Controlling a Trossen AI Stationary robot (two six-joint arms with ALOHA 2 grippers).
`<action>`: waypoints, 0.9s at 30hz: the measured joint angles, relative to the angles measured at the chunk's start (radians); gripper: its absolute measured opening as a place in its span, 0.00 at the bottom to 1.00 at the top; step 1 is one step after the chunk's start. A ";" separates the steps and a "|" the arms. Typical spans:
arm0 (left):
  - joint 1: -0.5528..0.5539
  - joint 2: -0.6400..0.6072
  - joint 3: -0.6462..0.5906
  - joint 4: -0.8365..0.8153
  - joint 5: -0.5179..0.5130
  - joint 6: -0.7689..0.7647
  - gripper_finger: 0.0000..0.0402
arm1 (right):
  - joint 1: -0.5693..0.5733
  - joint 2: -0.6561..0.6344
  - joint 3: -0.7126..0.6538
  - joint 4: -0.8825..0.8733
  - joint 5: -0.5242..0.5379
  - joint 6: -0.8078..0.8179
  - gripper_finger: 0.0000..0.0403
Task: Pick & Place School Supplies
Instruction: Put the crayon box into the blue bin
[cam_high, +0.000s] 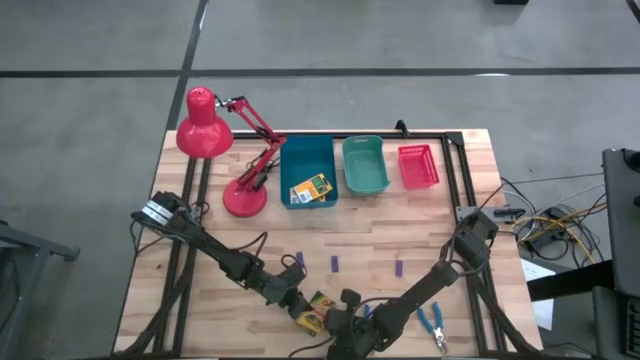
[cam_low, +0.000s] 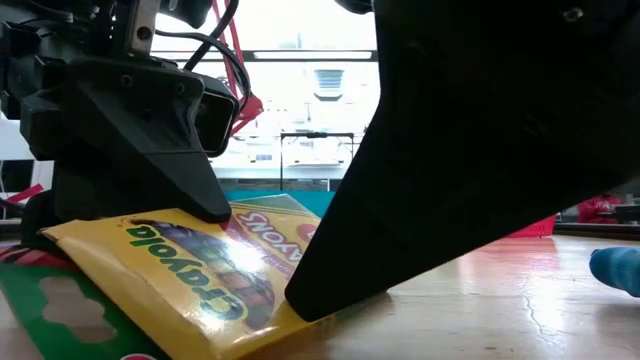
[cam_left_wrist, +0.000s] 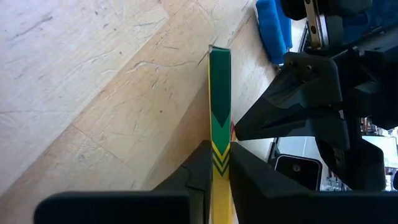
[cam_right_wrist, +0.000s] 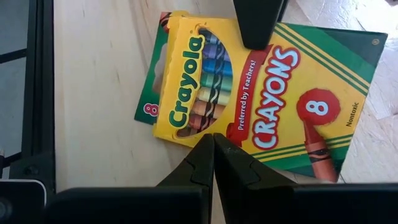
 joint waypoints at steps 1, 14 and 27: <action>0.000 0.000 0.000 0.000 0.000 0.000 0.10 | 0.000 0.000 0.000 0.002 0.003 -0.007 0.02; 0.000 0.000 -0.002 0.000 -0.010 -0.004 0.10 | 0.005 -0.035 -0.004 0.008 0.094 -0.035 0.02; 0.000 -0.001 -0.002 -0.001 -0.007 -0.007 0.10 | 0.022 -0.056 -0.003 -0.010 0.125 -0.048 0.02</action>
